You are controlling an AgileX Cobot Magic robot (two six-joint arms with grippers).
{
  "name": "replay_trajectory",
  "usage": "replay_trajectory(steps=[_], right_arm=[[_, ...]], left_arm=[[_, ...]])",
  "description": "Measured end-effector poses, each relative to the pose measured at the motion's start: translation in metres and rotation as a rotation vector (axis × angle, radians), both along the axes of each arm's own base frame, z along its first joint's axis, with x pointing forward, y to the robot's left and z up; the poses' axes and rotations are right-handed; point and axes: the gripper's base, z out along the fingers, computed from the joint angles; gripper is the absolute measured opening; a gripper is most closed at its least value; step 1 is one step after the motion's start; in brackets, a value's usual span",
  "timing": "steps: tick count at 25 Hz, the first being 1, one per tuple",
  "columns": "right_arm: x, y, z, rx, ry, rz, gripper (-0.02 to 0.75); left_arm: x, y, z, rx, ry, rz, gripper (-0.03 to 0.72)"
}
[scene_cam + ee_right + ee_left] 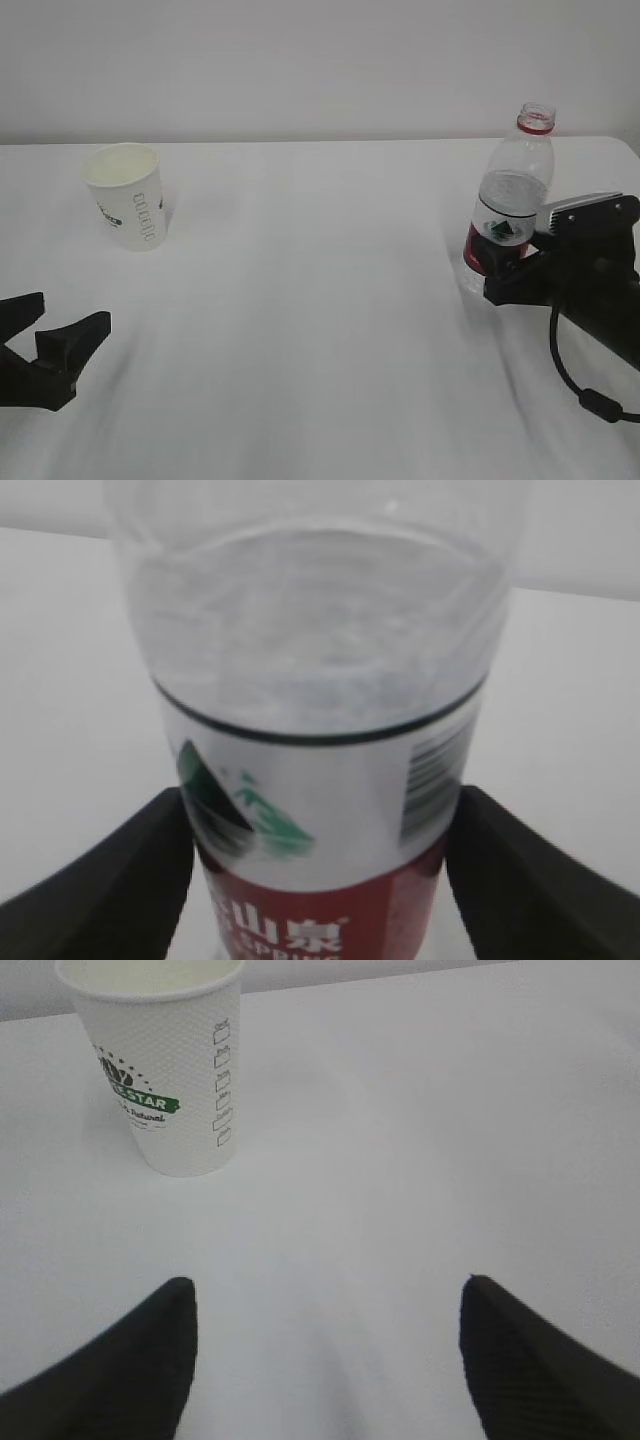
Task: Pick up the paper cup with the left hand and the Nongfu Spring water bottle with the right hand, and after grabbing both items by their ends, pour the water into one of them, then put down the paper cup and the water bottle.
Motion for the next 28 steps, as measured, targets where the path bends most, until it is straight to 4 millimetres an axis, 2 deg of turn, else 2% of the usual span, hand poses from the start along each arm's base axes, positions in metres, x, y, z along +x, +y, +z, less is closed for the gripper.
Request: replay_trajectory(steps=[9,18,28], right_arm=[[-0.001,0.000,-0.009,-0.004,0.030,0.003,0.657],[0.006,0.001,-0.015,-0.004,0.033,0.003,0.659],[0.019,0.002,-0.010,0.000,-0.007,0.003,0.659]], left_arm=[[0.000,0.000,0.000,0.000,0.000,0.000,0.592],[0.000,0.000,0.000,0.000,0.000,0.002,0.592],[0.000,0.000,0.000,0.000,0.000,0.002,0.592]])
